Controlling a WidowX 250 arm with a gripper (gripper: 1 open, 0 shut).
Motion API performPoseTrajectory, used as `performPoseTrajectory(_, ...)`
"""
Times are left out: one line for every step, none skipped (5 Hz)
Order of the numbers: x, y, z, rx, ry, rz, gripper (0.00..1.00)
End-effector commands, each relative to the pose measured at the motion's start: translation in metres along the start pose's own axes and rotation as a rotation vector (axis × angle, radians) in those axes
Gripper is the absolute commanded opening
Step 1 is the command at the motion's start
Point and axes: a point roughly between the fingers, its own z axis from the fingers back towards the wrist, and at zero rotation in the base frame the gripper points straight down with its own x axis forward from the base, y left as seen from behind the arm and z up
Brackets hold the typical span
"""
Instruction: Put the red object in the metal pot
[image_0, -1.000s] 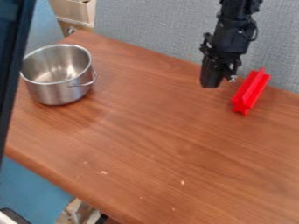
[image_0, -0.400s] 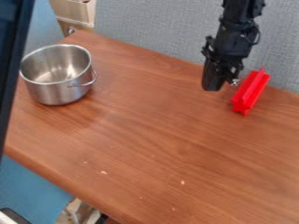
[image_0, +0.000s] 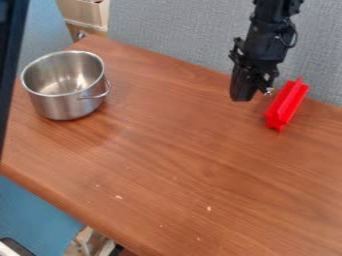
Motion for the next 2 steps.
performPoseTrajectory(-0.0043,-0.0032,0.0423,0.069,-0.086,-0.001,0.0)
performPoseTrajectory(-0.0046,-0.0051,0.0422,0.071,-0.088,-0.001,0.0)
